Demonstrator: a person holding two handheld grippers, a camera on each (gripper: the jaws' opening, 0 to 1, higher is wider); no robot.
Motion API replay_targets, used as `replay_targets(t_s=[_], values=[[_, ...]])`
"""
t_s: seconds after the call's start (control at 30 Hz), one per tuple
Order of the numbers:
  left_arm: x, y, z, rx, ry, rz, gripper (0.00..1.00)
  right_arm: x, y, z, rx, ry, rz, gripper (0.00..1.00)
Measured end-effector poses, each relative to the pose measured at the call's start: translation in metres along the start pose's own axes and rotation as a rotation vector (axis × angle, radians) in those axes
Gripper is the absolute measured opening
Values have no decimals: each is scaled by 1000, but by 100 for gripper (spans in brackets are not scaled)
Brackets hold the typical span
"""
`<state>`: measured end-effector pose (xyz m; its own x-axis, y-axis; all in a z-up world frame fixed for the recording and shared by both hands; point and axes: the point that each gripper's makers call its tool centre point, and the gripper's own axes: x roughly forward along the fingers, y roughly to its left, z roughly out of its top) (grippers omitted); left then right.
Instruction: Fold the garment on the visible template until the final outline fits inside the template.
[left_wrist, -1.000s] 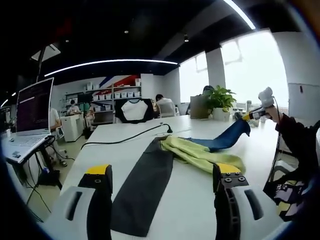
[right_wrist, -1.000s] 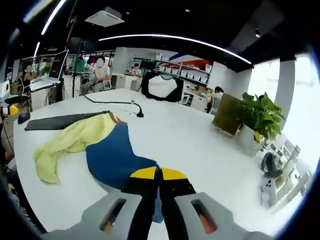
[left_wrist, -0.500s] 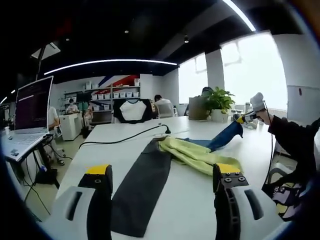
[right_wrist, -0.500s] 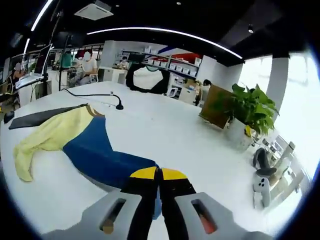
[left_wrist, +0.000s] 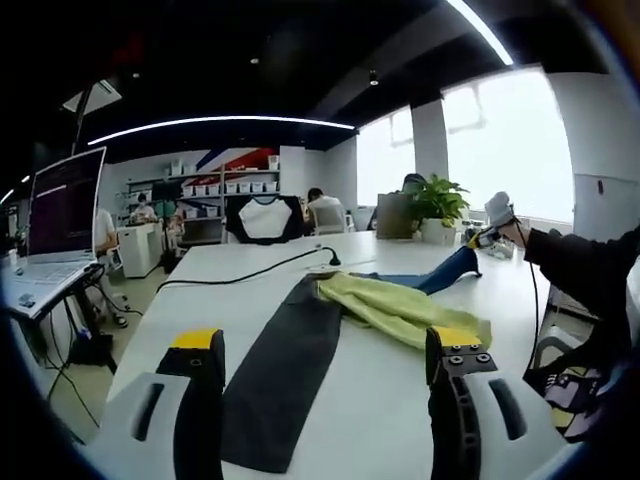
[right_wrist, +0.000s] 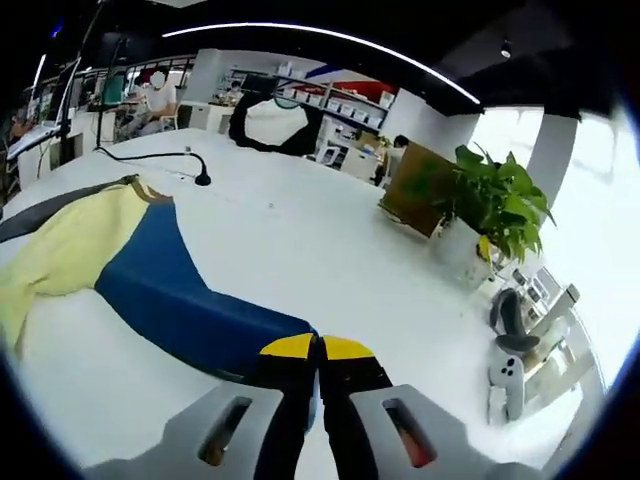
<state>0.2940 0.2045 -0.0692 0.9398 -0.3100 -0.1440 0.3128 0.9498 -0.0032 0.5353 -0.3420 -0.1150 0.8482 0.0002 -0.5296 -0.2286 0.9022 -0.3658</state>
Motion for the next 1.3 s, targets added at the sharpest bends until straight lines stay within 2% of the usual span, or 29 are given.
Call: replay_targets(t_s=[0.2,0.3,0.4,0.63,0.77,0.87,1.17,1.3], values=[[-1,0,1,-1,-3,6,87,10,-9,-6,-31,36,-29,0],[0,2,-1,-1,6,7,87,15,-15,-8,-106,55,-59,0],[0,1,-2,-2,8,5,87,21,-21,-9,-134,68,-76,0],[2,3,-3,-7,13,12,87,34,-23,-14,-110,78,-58,0],[0,4,-2,-12,8,13,87,42,-27,-22,-116,118,-56,0],[0,6,-4,-11,17,22,87,46,-28,-29,-86,147,-43,0],[3,5,-6,-13,27,16,87,60,-33,-41,-113,198,-38,0],[4,4,-9,-12,36,18,87,63,-30,-49,-98,221,-26,0]])
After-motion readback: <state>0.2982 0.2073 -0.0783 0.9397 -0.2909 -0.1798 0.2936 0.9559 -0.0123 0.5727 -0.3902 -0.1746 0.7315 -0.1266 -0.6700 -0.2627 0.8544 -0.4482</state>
